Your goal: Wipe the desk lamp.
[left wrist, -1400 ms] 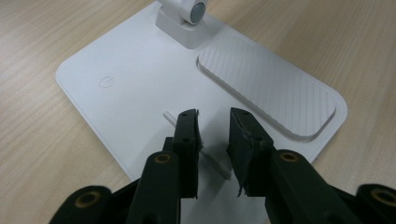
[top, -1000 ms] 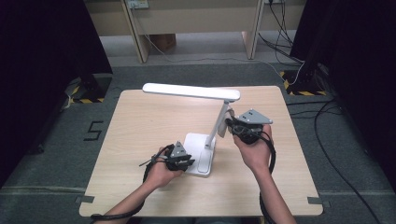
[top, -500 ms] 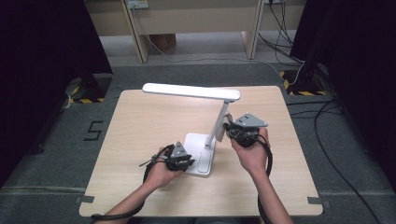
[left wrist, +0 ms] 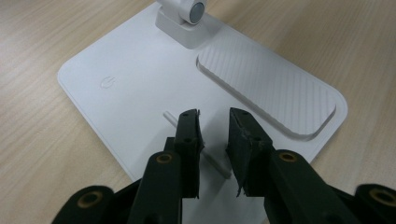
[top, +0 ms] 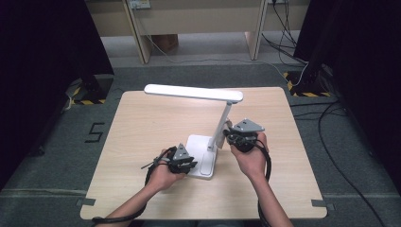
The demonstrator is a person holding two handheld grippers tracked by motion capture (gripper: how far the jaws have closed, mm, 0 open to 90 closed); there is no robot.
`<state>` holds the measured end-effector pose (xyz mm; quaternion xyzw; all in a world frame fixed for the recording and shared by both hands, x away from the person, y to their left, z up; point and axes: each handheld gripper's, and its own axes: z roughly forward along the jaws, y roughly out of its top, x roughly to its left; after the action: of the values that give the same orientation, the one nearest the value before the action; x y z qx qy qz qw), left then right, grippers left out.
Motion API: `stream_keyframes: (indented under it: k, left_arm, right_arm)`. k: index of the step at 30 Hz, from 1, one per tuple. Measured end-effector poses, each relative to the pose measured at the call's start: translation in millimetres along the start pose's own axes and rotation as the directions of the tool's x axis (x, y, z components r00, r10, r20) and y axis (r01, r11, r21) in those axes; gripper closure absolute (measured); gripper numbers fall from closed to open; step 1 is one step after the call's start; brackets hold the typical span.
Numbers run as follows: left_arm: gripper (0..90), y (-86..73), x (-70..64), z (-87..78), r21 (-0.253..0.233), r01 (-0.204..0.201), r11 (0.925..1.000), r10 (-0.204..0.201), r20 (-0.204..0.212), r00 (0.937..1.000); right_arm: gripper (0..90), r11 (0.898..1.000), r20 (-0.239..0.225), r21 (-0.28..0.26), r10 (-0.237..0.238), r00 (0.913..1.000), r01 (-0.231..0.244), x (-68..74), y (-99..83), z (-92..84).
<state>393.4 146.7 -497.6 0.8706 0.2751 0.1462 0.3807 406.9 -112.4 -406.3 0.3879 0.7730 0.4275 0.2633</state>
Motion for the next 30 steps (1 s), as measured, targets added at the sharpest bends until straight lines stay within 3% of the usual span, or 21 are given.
stream_keyframes:
  k: [13,30]
  left_arm:
    - [72.8,0.0,-0.1,0.0,0.000,-0.003,1.0000,0.003,-0.002,1.0000]
    - [72.9,0.1,-0.8,0.0,0.000,-0.010,1.0000,0.010,-0.005,0.9999]
  right_arm:
    - [83.6,1.000,-0.003,0.015,0.007,1.0000,-0.007,1.4,-4.5,5.6]
    - [83.6,0.997,-0.019,0.074,0.013,0.9997,-0.011,7.9,-20.0,22.3]
